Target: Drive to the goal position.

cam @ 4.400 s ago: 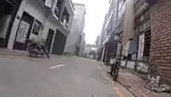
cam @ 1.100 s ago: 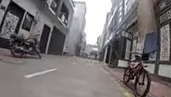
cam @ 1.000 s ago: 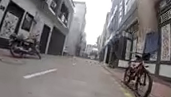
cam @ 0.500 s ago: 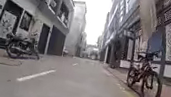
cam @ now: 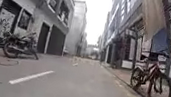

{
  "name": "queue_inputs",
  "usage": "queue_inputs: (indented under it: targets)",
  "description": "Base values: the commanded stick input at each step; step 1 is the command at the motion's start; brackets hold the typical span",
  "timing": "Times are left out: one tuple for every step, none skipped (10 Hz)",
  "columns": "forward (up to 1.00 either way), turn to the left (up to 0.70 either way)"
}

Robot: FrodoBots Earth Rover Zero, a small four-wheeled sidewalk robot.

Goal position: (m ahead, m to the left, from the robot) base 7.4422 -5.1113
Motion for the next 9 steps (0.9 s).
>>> queue_inputs:
  targets:
    - [0.5, 0.0]
    - [0.5, 0.0]
    - [0.5, 0.0]
    - [0.5, 0.0]
    - [0.5, 0.0]
    - [0.5, 0.0]
    - [0.5, 0.0]
    - [0.5, 0.0]
    - [0.5, 0.0]
